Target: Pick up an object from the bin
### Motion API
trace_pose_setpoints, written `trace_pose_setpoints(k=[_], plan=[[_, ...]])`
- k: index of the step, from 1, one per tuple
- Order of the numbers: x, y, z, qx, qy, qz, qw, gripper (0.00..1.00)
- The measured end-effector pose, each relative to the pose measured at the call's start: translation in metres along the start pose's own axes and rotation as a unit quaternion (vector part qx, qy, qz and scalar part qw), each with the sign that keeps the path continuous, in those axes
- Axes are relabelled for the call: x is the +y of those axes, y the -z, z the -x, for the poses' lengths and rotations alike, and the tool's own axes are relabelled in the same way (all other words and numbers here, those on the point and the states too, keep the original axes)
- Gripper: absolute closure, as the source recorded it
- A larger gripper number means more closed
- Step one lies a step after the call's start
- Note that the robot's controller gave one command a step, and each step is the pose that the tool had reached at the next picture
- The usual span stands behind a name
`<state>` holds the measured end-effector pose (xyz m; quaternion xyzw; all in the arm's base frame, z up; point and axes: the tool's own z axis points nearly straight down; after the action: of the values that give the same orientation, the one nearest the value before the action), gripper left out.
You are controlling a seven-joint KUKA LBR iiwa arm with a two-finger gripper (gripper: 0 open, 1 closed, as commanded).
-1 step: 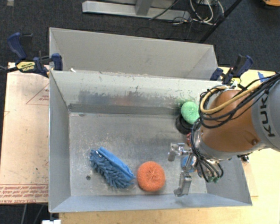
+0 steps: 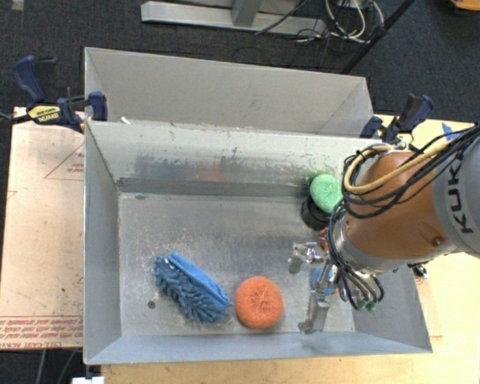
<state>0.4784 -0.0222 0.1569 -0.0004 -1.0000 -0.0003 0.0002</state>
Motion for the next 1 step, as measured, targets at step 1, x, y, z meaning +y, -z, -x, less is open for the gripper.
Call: trace_pose_setpoints(k=[1], plan=[[0.026, -0.0418, 0.0255, -0.003, 0.011, 0.0, 0.9999, 0.0]])
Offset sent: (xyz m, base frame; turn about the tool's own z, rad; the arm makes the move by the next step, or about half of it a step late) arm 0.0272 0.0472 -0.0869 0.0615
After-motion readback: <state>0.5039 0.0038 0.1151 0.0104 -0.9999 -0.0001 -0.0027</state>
